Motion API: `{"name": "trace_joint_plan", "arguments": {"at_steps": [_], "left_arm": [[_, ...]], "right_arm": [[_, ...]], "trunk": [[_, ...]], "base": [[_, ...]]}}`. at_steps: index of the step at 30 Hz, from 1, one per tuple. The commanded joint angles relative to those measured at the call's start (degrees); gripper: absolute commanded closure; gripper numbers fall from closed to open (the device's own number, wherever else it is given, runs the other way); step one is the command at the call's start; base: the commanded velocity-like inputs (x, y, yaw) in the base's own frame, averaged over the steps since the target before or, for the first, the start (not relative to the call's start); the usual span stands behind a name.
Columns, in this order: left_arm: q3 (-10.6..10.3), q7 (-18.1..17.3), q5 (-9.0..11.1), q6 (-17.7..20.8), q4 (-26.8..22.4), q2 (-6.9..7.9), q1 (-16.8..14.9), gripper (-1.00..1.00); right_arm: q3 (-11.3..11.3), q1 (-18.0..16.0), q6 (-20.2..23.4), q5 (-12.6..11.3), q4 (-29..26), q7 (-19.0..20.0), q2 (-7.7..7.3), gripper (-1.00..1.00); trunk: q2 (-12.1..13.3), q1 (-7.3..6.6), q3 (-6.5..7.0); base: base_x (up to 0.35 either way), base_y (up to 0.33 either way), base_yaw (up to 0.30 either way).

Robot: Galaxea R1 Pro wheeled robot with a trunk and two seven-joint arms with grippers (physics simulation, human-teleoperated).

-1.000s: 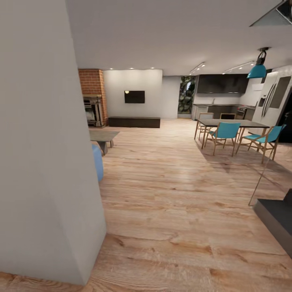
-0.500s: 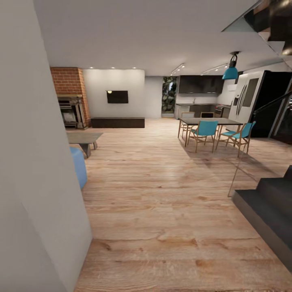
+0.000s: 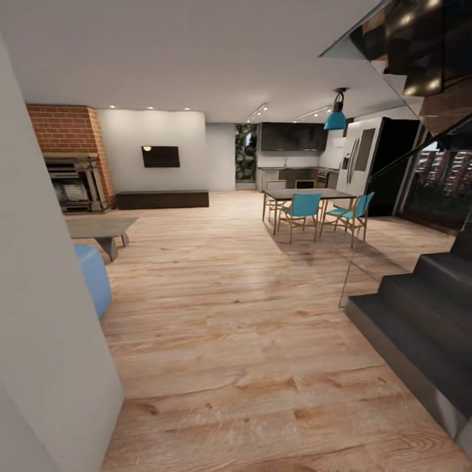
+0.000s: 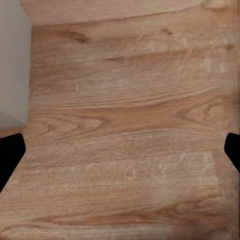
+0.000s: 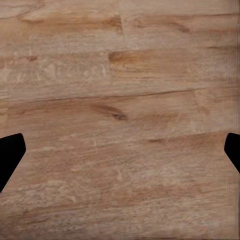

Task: Pick up the two gym shoes and the two sandals from the corridor floor and place them onto the hallstand (shoe rack) in the corridor, making sure they are on the rack and not on the floor. Arrange them so the two gym shoes are next to each other and the two sandals are next to each other.

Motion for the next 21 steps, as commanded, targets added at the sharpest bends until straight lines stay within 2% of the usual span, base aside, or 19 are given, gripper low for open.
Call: {"name": "trace_joint_plan", "arguments": {"at_steps": [1,13,21], "left_arm": [[0.0,0.0,0.1,-0.2,0.1,0.01,0.0,-1.0],[0.8,0.0,0.1,-0.2,0.3,0.06,0.1,-1.0],[1.6,0.0,0.1,-0.2,0.3,0.02,0.1,-1.0]], "right_arm": [[0.0,0.0,-0.2,-0.1,0.0,0.1,0.01,-1.0],[-0.1,0.0,-0.2,-0.1,-0.1,-0.1,0.01,-1.0],[-0.1,0.0,-0.2,-0.2,-0.1,-0.1,0.01,-1.0]], "trunk": [[0.0,0.0,-0.06],[0.0,0.0,-0.06],[0.0,0.0,-0.06]], "base": [[0.0,0.0,-0.268],[-0.009,0.0,-0.268],[-0.242,0.0,-0.268]]}}
